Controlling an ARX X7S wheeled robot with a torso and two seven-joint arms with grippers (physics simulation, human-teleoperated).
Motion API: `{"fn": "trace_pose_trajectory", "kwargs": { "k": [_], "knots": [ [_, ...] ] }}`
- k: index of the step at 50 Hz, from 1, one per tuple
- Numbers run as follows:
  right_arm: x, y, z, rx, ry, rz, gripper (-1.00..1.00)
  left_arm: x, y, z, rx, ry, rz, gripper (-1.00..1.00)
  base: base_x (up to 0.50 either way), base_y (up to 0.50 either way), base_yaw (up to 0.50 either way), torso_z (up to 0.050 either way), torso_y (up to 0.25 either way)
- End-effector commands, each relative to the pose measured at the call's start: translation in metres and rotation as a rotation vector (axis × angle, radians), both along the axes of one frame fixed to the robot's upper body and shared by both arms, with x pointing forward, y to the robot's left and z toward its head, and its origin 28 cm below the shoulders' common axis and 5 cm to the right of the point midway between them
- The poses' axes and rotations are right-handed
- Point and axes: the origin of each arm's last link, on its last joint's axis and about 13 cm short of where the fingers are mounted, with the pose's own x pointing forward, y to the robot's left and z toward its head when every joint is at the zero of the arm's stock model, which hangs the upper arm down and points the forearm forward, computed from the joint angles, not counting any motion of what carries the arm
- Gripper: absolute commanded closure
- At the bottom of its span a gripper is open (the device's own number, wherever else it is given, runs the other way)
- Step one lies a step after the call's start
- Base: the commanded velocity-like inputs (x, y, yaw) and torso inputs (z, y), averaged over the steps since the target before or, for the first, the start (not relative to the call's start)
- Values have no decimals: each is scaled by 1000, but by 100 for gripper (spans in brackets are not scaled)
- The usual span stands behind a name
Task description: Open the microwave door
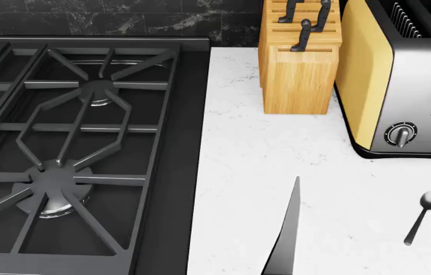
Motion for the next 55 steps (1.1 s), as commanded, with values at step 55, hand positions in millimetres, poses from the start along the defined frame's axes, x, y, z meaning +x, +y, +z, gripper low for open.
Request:
{"fn": "trace_pose_trajectory", "kwargs": {
  "k": [55],
  "knots": [
    [0, 1, -2, -9, 7, -1, -100, -53, 69, -22, -86, 19, 227, -100, 0, 0, 0, 0, 0]
  ]
}}
